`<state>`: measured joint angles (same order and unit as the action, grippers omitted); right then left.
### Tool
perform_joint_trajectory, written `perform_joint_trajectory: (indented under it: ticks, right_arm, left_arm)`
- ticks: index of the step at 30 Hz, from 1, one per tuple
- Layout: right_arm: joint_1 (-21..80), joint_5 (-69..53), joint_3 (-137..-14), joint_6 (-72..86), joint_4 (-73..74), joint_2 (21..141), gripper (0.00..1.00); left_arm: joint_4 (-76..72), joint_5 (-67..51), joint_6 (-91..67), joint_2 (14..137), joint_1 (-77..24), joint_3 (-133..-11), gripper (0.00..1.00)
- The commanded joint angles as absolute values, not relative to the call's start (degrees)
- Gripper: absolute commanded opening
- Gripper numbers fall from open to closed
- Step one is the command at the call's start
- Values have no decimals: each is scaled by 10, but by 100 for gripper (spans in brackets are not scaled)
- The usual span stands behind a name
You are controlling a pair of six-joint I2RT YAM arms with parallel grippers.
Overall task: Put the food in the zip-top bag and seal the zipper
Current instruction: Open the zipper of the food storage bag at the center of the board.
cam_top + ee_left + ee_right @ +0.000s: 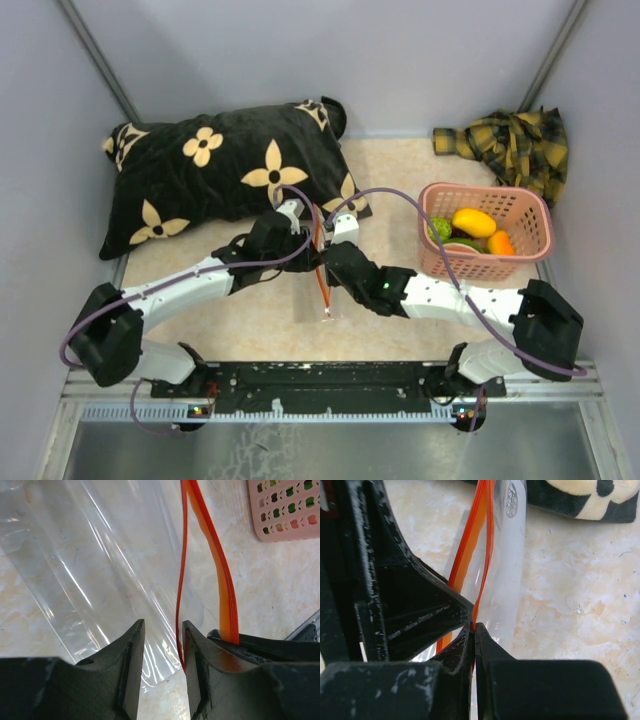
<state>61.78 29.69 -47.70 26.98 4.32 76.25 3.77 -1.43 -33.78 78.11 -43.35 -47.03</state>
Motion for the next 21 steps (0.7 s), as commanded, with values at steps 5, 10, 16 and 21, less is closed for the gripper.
perform_joint_trajectory:
  ticks: [5,10,16,21]
  right_arm:
    - [626,327,-503,267,27,761,0]
    - [626,378,-515,274,75,746,0]
    - [625,422,-544,275,116,723,0]
    - [619,429,-592,262,129,707,0]
  left_arm:
    - [1,-66,-349,800,-433,-483,28]
    - [78,3,-303,762,-432,-528,3]
    - [181,68,-238,730,-432,-612,0]
    - [250,111,-177,726,-432,-692,0]
